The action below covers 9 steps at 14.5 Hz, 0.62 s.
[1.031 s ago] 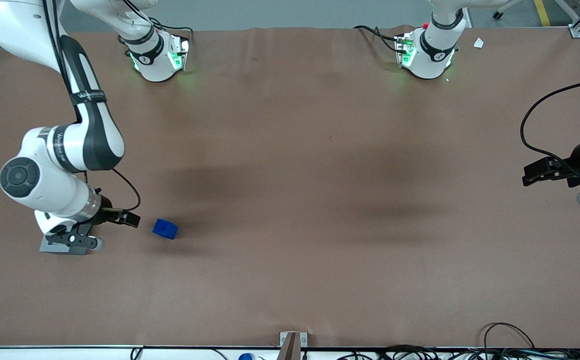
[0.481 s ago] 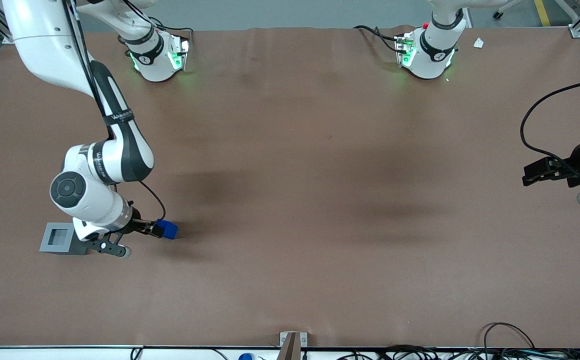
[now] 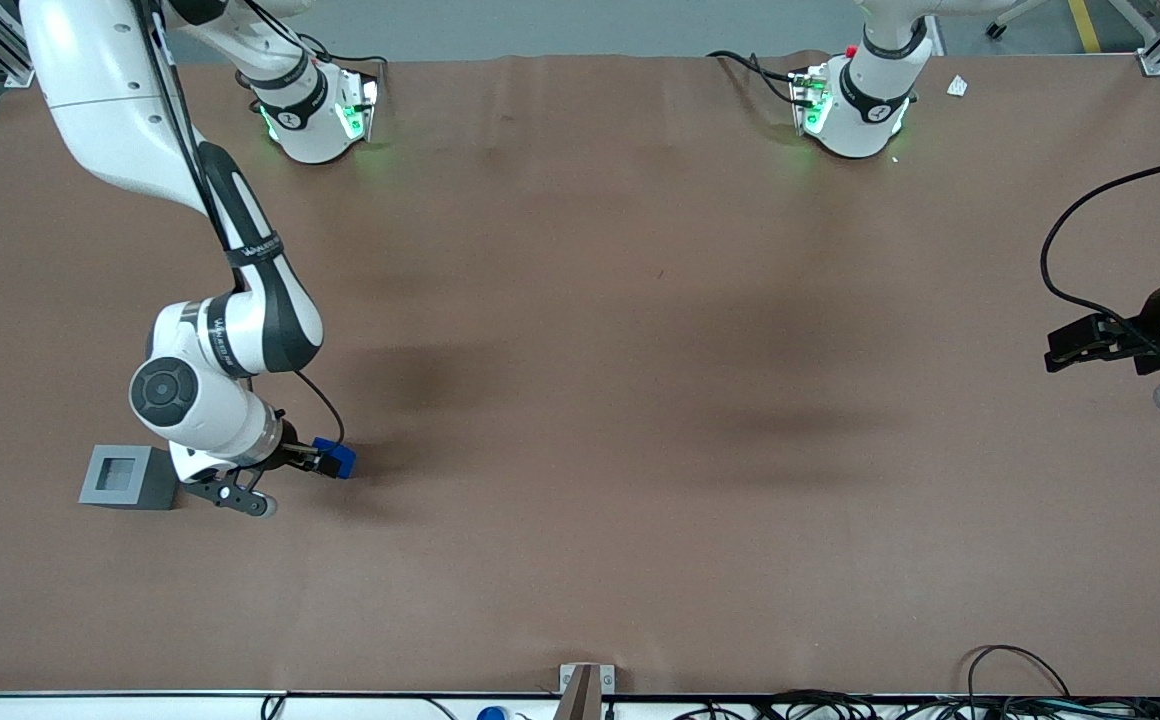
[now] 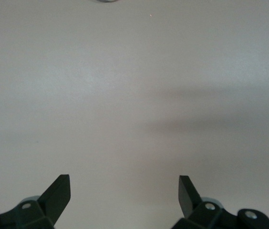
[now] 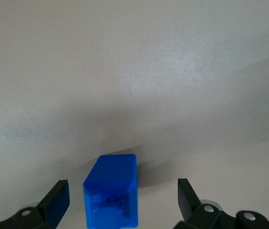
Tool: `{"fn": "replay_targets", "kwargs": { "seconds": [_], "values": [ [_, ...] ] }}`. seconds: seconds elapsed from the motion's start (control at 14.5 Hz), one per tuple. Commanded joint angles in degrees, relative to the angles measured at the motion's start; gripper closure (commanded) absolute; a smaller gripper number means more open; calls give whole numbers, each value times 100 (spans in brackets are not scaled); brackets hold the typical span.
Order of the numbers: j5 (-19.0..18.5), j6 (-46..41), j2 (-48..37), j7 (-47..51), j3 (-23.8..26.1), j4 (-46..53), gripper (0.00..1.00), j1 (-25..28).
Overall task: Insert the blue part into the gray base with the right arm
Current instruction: 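Close the right gripper on the blue cube and lift it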
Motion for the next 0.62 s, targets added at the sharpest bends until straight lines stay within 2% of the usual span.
{"fn": "replay_targets", "kwargs": {
  "seconds": [0.0, 0.41, 0.55],
  "values": [
    [3, 98, 43, 213, -19, -40, 0, 137],
    [3, 151, 140, 231, -27, -48, 1, 164],
    [3, 133, 149, 231, -27, -48, 10, 164]
  ]
}}
